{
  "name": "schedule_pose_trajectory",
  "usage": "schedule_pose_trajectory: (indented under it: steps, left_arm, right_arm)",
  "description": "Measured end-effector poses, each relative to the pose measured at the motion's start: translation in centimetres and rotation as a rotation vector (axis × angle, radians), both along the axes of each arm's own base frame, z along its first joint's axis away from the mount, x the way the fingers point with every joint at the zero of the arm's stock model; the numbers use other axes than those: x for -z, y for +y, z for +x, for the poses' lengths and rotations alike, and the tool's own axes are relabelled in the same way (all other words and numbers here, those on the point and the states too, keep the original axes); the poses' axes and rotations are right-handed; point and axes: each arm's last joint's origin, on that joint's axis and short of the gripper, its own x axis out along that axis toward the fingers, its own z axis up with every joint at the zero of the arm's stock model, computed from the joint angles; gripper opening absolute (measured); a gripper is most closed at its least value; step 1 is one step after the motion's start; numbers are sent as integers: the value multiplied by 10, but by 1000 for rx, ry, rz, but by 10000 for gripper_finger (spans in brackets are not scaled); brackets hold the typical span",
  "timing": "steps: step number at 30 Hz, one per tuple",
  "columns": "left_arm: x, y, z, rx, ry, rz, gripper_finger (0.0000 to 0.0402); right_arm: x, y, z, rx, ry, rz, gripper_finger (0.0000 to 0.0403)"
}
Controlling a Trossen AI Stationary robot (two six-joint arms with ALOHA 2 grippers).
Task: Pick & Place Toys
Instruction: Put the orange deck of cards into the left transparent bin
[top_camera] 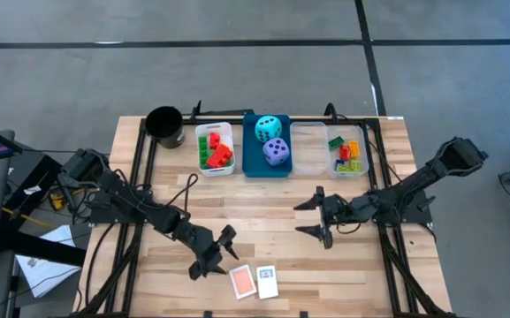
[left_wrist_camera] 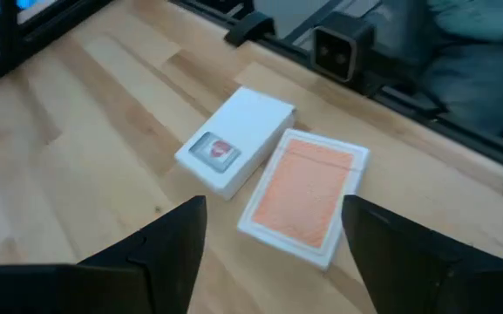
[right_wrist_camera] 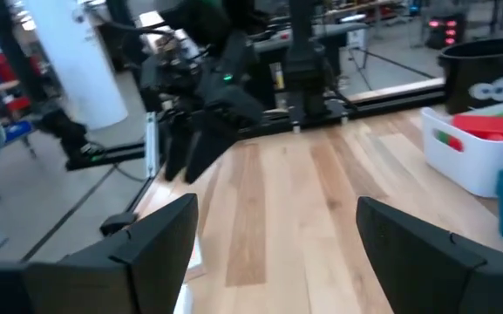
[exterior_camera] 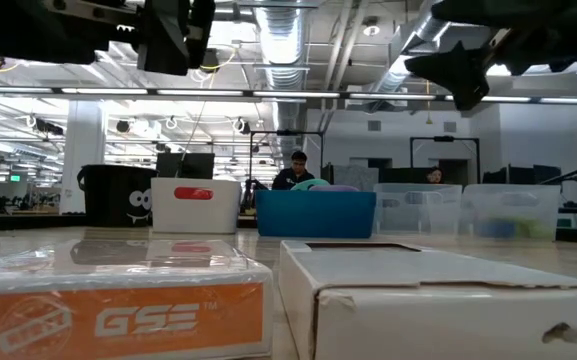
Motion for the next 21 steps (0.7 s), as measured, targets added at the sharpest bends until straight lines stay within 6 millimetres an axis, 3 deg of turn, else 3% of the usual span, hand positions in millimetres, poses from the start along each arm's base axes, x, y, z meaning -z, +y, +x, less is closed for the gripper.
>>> schedule_pose_trajectory:
  steps: [4, 10, 21]
  left_arm:
    - [0, 5, 2, 44, 11, -11, 287]
    - [10, 17, 7, 101, 17, 111, 332]
    - [69, 24, 26, 214, 111, 160, 356]
  right_arm:
    - [0, -7, 2, 81, -1, 15, 305]
    - [0, -16, 5, 148, -1, 27, 305]
    - [1, -21, 7, 177, 2, 88, 305]
